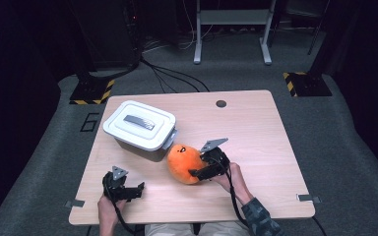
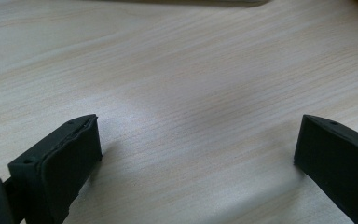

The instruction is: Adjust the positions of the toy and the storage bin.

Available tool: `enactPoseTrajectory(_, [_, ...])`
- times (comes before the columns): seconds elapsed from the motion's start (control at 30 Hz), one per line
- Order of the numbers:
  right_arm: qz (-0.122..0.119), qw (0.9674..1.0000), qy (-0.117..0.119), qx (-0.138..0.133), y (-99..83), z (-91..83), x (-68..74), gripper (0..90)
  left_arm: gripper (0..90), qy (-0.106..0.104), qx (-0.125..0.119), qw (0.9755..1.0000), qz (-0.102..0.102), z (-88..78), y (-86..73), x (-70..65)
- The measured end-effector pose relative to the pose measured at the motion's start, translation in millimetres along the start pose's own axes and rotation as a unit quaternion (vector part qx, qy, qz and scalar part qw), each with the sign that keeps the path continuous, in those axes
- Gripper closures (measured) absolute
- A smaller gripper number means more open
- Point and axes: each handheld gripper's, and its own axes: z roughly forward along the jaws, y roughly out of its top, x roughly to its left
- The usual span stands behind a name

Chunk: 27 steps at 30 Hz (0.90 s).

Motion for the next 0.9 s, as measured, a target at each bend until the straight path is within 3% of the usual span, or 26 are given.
enactPoseTrajectory(0.03, [-0.001, 1.0, -0.001, 0.001, -1.4, -0.6, 0.6, 36.0, 0.3, 0.0, 0.0, 1.0, 0.0, 0.0, 0.0, 0.1])
enactPoseTrajectory(0.1, [-0.001, 1.0, -0.001, 0.0, -1.9, -0.9, 0.6, 39.2, 0.3, 0.0, 0.0, 1.0, 0.0, 0.0, 0.0, 0.1])
enactPoseTrajectory(0.13, [0.0, 1.0, -0.005, -0.003, -3.1, -1.7, 1.4, 47.3, 0.3, 0.0, -0.003, 1.0, -0.003, 0.4, 0.0, -0.3])
enactPoseTrajectory(0.17, [0.0, 1.0, -0.005, -0.003, -3.1, -1.7, 1.4, 47.3, 0.3, 0.0, -0.003, 1.0, -0.003, 0.4, 0.0, -0.3])
enactPoseTrajectory(0.33, [-0.007, 0.9997, -0.014, -0.017, -5.0, -5.4, 4.2, 63.7, 0.2, 0.0, -0.002, 1.0, -0.003, 0.3, 0.1, -0.2])
enactPoseTrajectory(0.7, [-0.008, 0.9981, -0.032, -0.051, -9.1, -16.2, 9.6, 70.7, 0.2, 0.001, -0.001, 1.0, -0.003, 0.3, 0.1, -0.2])
enactPoseTrajectory(0.9, [-0.011, 0.9977, -0.042, -0.052, -11.3, -22.7, 9.5, 71.0, 0.2, 0.0, -0.002, 1.0, -0.003, 0.3, 0.1, -0.2])
